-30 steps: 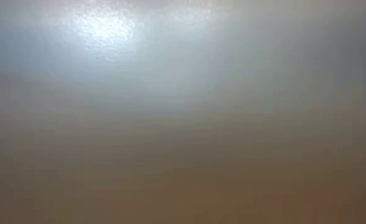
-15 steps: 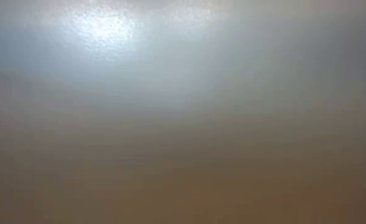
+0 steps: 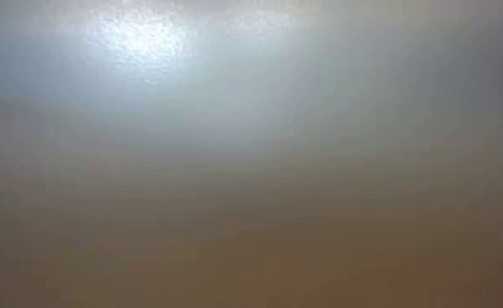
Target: Sort microfiber towel by color & place in baskets
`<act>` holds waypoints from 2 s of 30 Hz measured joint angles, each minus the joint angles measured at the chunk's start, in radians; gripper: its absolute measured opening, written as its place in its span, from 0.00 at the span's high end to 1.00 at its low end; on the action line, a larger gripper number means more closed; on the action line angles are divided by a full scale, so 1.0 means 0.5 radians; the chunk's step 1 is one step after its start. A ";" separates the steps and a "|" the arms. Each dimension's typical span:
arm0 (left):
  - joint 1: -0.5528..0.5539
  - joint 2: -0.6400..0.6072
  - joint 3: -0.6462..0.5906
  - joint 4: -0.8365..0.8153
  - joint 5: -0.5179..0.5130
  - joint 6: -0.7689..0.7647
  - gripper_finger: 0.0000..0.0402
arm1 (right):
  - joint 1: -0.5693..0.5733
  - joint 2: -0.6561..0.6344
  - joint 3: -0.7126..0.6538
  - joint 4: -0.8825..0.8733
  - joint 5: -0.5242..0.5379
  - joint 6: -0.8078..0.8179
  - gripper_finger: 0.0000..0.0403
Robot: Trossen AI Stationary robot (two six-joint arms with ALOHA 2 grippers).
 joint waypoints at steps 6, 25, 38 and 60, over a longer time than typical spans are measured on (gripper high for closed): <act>0.000 0.000 -0.001 0.000 0.001 0.000 0.59 | 0.001 0.000 0.000 0.000 0.000 0.000 0.69; 0.000 0.000 -0.001 0.000 0.001 0.000 0.59 | 0.000 0.000 0.000 0.007 0.004 0.001 0.69; 0.000 0.000 -0.001 0.000 0.001 0.000 0.59 | 0.001 0.000 0.000 0.015 0.007 0.220 0.69; 0.000 0.000 -0.001 0.000 0.000 0.000 0.59 | 0.000 0.000 0.000 0.029 0.006 1.069 0.69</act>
